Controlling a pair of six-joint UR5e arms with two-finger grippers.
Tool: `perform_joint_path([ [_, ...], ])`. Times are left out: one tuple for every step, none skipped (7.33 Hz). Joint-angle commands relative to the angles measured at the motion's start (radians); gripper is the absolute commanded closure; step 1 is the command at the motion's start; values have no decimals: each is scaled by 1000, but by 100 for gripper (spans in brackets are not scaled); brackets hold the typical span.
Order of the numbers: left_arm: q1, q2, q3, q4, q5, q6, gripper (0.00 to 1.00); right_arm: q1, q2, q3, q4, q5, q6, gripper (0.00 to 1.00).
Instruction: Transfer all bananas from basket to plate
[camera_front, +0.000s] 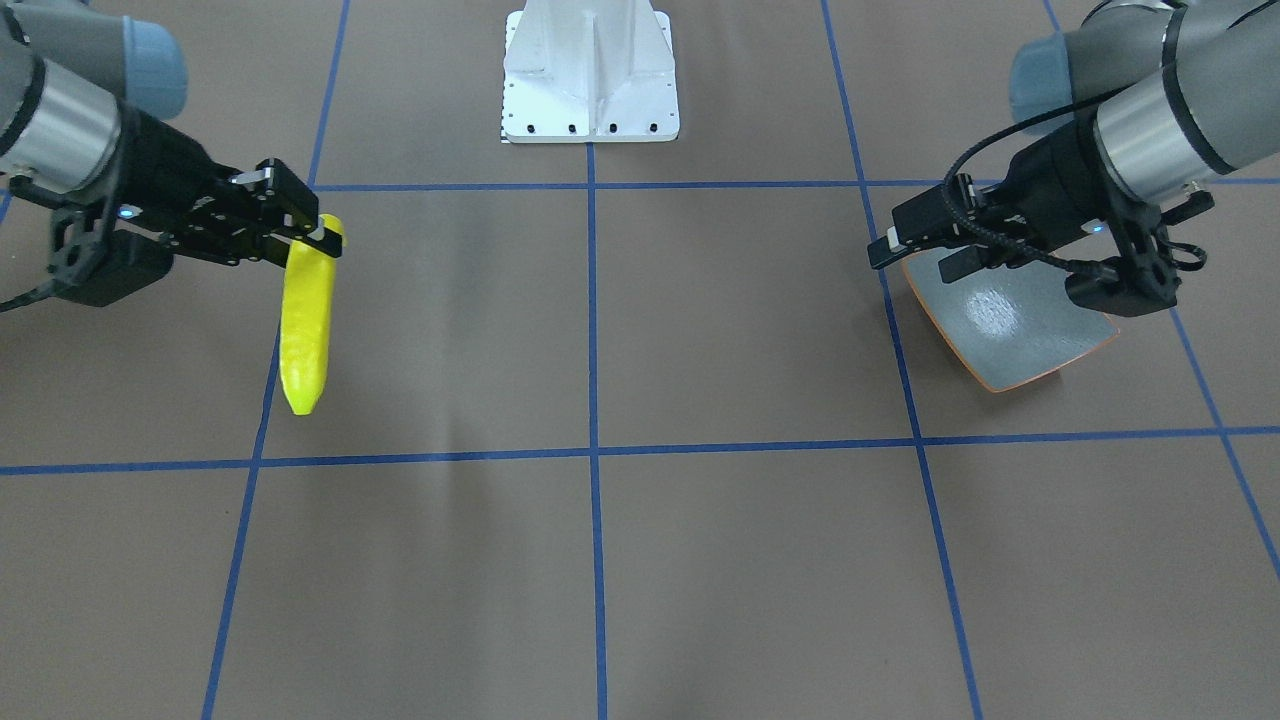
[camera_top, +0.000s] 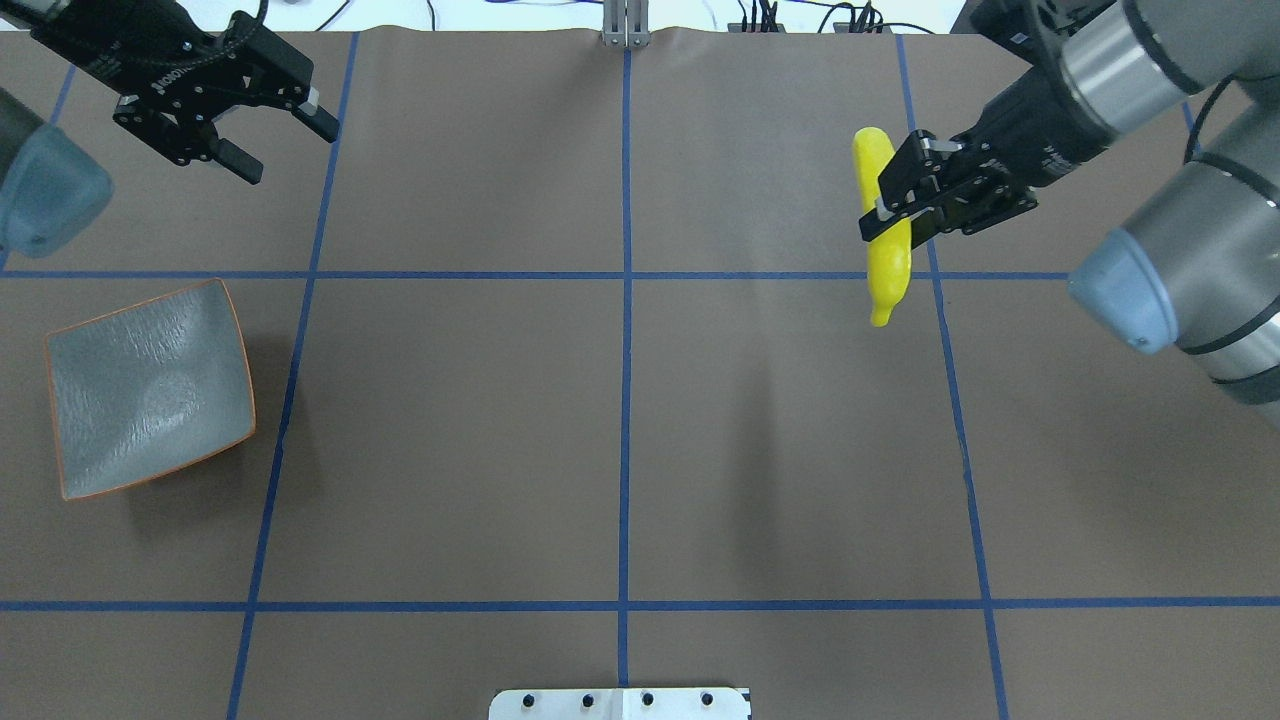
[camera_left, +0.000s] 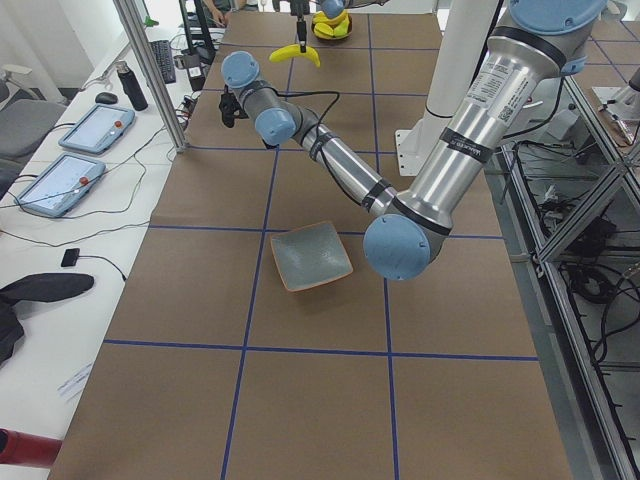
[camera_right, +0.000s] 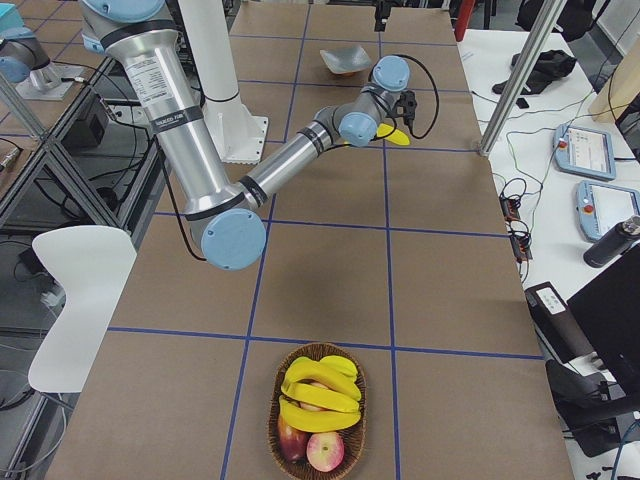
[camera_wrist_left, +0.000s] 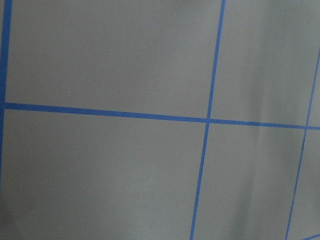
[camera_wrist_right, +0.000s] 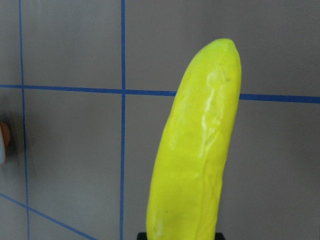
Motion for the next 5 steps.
perform_joint_path([
  [39, -36, 36, -144, 34, -105, 0, -92, 52, 2, 83, -96, 99, 100],
  [97, -38, 36, -272, 127, -217, 0, -125, 65, 13, 83, -128, 112, 100],
  [170, -44, 41, -406, 280, -364, 0, -145, 71, 19, 88, -131, 125, 100],
  [198, -64, 64, -515, 336, -509, 0, -158, 83, 18, 115, -131, 154, 100],
  [199, -87, 84, -602, 341, -692, 0, -184, 89, 14, 164, -136, 190, 100],
])
